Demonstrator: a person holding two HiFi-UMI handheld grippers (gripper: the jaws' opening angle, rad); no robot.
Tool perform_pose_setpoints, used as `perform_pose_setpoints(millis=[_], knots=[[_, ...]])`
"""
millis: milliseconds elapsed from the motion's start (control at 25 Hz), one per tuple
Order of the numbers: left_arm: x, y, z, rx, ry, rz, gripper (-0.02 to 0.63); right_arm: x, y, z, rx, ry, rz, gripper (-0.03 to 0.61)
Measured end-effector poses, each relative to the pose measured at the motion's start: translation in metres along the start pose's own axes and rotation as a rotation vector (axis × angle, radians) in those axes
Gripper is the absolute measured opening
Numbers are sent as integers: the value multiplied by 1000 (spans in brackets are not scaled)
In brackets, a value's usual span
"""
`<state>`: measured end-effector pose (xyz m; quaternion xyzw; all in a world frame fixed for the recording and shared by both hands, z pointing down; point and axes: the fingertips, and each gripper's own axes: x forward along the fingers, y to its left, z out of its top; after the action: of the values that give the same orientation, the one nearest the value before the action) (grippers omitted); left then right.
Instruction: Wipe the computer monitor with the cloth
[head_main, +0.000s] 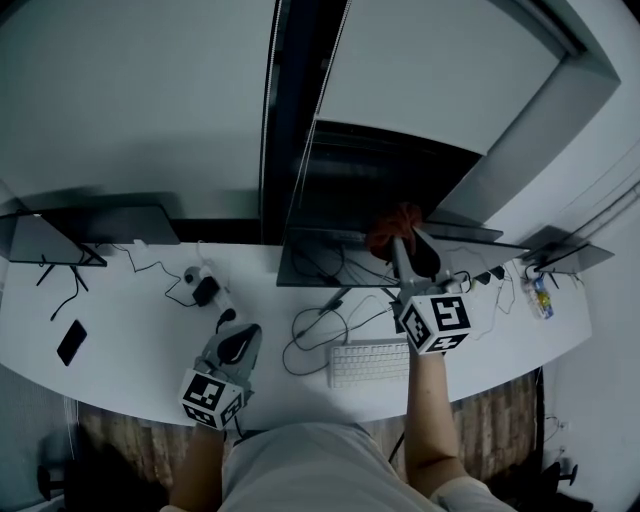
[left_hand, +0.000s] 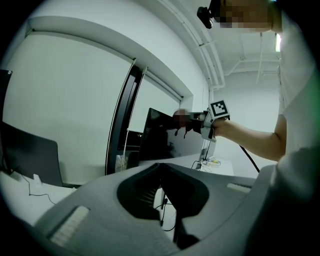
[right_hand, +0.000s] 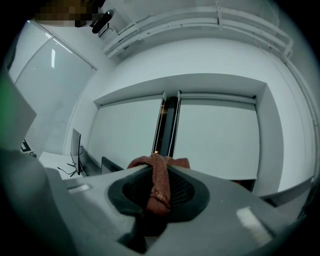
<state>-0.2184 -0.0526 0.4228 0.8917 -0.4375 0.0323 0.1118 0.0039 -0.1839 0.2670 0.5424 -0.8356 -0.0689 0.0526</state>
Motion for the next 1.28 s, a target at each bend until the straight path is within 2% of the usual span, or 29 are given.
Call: perform_pose_setpoints(millis=[880, 1120, 1280], knots=[[-81, 82, -17, -20, -2, 20, 8, 49, 142, 24, 51, -56, 64, 72], [-92, 89, -17, -24, -6, 35, 8, 55, 165, 29, 125, -89, 94, 72], [-98, 91, -18, -25, -8, 45, 8, 57, 185, 30, 222, -128, 131, 72]])
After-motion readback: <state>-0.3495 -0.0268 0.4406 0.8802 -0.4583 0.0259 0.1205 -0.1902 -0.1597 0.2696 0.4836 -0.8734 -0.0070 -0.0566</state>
